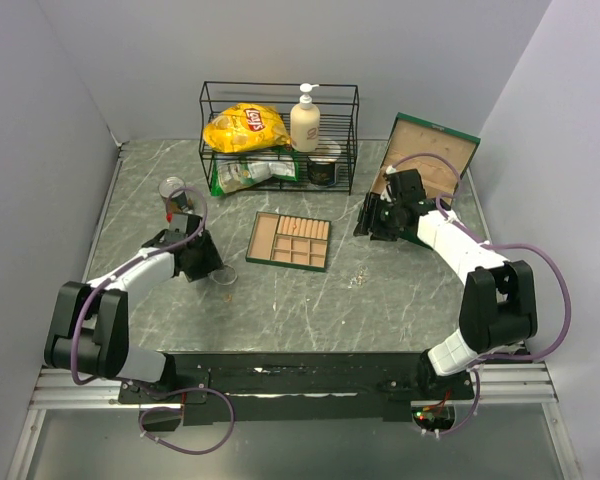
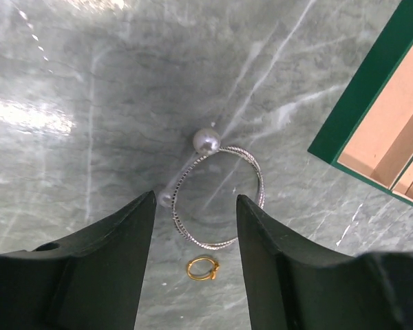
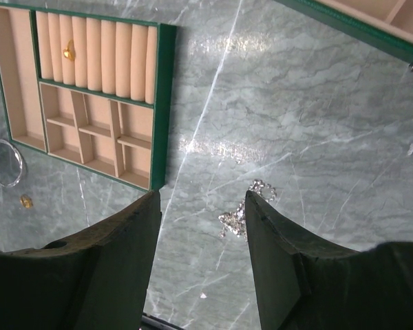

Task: Organize the mixed jewelry

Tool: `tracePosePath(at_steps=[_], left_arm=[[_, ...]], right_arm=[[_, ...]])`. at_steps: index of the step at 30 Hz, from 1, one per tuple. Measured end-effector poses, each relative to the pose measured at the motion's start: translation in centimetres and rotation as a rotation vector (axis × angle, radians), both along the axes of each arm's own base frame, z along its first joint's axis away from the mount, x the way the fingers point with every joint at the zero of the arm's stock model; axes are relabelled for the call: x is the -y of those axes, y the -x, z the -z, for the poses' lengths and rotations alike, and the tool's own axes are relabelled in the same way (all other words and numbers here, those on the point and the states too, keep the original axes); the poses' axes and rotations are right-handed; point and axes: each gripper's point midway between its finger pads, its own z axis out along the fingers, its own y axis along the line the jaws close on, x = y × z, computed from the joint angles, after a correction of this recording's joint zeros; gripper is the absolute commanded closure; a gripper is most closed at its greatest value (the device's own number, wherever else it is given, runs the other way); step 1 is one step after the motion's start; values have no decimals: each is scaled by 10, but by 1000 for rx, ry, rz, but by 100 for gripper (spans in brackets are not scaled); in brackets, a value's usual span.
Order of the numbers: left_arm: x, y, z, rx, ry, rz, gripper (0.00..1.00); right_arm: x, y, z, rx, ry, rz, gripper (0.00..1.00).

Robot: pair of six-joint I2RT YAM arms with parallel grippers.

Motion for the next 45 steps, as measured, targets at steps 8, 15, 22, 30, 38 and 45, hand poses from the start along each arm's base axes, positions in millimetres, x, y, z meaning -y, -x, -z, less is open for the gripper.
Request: tracePosePath(at_steps=[8,15,22,30,38,45], left_arm=[[1,4,7,-13,0,-5,42],[-6,-2,13,-9,-60,-8,45],[-7,-10,9,25,-76,6,52],[0,-9,10,26,-90,48,59],[2,-10,15,13,-121,60,63],[2,-9,18,7,-148,65,74]], right_arm=[[-3,1,0,-2,-14,-11,41],[-6,5,3,-15,-30,-23,41],[-8,6,2,-19,-42,-33,42],[-9,7,3,-23,-47,-37,42],[-9,7,3,-25,-48,-38,42],[-10,7,3,-25,-50,-39,42]])
